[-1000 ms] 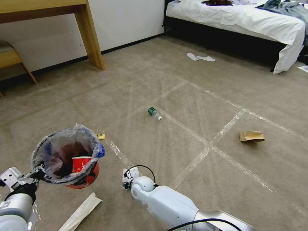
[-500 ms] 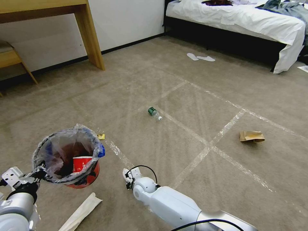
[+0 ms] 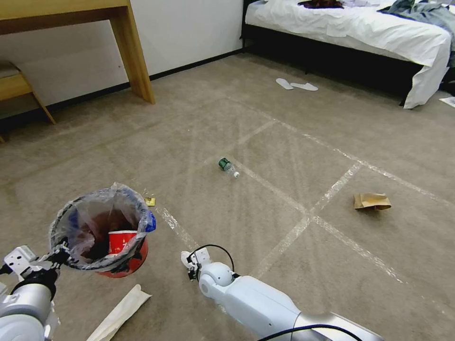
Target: Pick up the trash bin and place the garbage on the floor into it.
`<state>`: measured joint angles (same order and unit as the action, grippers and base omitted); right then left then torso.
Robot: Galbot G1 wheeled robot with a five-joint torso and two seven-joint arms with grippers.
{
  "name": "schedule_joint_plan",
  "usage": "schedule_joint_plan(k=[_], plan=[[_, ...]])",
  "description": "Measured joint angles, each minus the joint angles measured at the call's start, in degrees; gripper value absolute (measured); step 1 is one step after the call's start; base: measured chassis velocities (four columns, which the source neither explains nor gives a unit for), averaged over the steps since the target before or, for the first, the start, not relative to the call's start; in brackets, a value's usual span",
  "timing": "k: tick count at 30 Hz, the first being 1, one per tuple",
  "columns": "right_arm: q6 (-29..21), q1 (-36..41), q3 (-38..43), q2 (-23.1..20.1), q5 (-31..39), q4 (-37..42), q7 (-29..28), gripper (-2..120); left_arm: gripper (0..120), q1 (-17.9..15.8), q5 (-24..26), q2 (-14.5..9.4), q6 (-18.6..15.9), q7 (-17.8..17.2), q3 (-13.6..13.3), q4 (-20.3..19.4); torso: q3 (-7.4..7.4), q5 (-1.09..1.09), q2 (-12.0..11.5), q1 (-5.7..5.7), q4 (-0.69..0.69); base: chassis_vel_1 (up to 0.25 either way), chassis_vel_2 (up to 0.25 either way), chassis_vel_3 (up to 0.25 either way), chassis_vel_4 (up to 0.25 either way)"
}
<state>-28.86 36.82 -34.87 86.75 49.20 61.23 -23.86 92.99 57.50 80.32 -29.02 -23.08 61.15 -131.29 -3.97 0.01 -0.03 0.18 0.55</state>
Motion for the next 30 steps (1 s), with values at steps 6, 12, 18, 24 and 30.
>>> schedule_joint_plan(k=[6, 12, 18, 24, 30], plan=[[0.02, -0.01, -0.31, -0.44, 0.03, 0.3, 0.0, 0, 2, 0.02, 0.0, 0.14, 0.0, -0.01, 0.02, 0.0, 0.0, 0.0, 0.0, 0.0, 0.0, 0.0, 0.0, 0.0, 0.0], [0.05, 0.08, 1.08, -3.26, 1.15, 5.04, -0.43, 0, 2, -0.02, 0.03, -0.06, -0.18, -0.05, 0.0, -0.11, 0.0, 0.01, 0.0, 0.0, -0.01, 0.0, 0.0, 0.0, 0.0], [-0.56, 0.09, 4.01, -7.45, 3.64, 13.45, -1.69, 0, 2, -0.39, 0.12, -0.23, -0.44, -0.14, -0.41, -0.28, 0.0, 0.01, 0.0, 0.0, 0.0, 0.0, 0.0, 0.0, 0.0], [-1.47, 1.09, 10.44, -14.01, 7.38, 27.42, -2.89, 0, 2, -0.57, 1.09, -0.88, -0.95, -0.44, -1.05, -0.9, 0.0, 0.02, 0.0, 0.0, 0.0, 0.0, 0.0, 0.0, 0.0], [-0.94, 1.62, 18.51, -23.4, 9.5, 41.6, -2.13, 0, 2, -0.07, 1.8, -1.68, -1.45, -0.56, -1.81, -1.77, 0.0, 0.02, 0.0, 0.0, 0.0, 0.0, 0.0, 0.0, 0.0]])
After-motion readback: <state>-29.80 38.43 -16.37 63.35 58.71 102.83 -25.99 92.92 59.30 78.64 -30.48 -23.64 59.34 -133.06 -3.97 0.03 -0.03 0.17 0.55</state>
